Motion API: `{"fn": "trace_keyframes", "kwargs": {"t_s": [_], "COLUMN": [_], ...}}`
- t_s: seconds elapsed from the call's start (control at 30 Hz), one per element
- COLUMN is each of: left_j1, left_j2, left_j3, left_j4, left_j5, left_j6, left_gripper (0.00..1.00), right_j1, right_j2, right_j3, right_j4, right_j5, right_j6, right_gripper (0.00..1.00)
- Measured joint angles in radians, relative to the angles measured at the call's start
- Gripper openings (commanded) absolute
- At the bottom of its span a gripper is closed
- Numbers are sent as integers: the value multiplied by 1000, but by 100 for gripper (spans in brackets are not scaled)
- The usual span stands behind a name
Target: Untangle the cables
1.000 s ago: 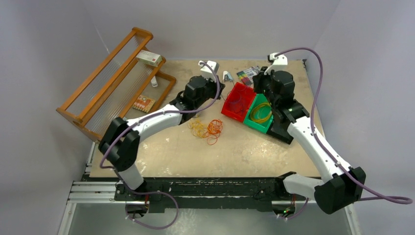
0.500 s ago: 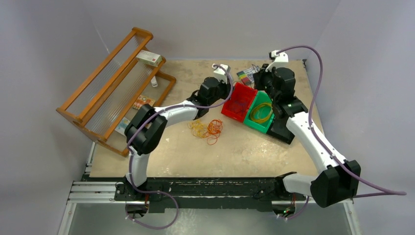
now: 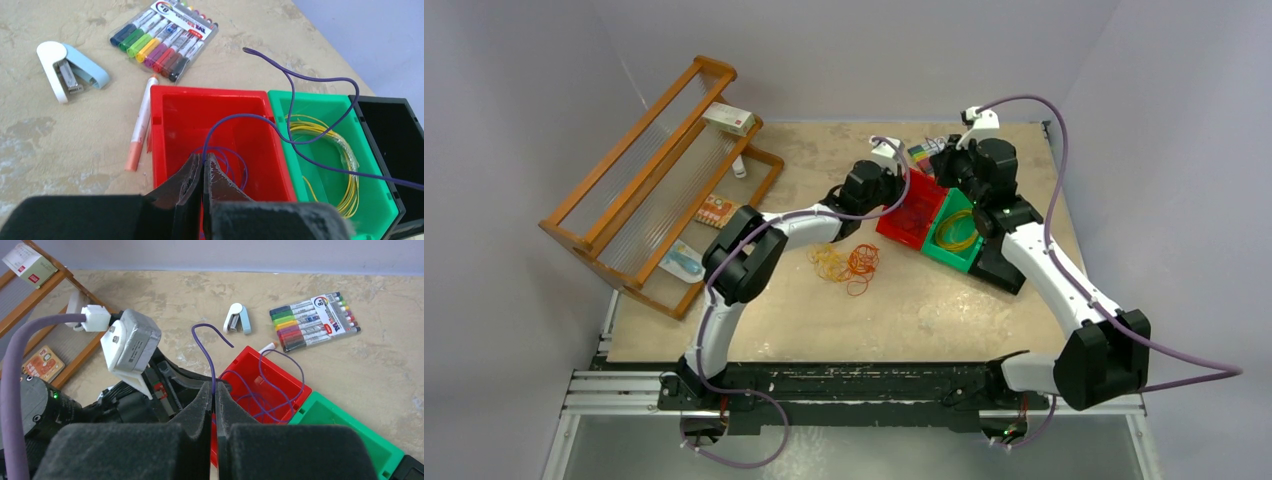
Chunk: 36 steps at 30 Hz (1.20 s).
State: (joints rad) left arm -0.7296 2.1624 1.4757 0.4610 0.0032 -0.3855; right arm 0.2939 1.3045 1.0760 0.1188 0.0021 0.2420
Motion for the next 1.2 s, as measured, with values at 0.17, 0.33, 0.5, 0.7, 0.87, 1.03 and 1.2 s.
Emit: {"fn": "trace_keyframes", "kwargs": {"t_s": [0.17,0.33,0.5,0.7,0.87,1.03,1.2], "left_j1": [0,0,-2,-2,-2,-2,2], "left_j2": [25,24,-26,-154,-277,-395,-492], "left_j3": [54,47,-19,-153,-267,-371,-447], "left_j4": [-35,-60,-68,-90,-89,-90,-111], "left_j5": [5,-12,-32,-81,-133,-193,-259], "left_j6": [7,13,12,10,-5,-35,-76], "left_gripper": [20,44,50,51,52,58,61], "right_j1": [-3,-7,-8,-9,-12,-13,-13], "right_j2": [0,0,2,31,64,110,137], "right_j3": [-3,-9,-16,-16,-16,-16,-16], "right_j4": [10,16,16,27,39,45,37], "right_j5": [-6,-19,-22,-29,-51,-85,-120], "right_j6": [0,0,1,5,7,12,19], "right_gripper": [0,0,0,0,0,0,0]}}
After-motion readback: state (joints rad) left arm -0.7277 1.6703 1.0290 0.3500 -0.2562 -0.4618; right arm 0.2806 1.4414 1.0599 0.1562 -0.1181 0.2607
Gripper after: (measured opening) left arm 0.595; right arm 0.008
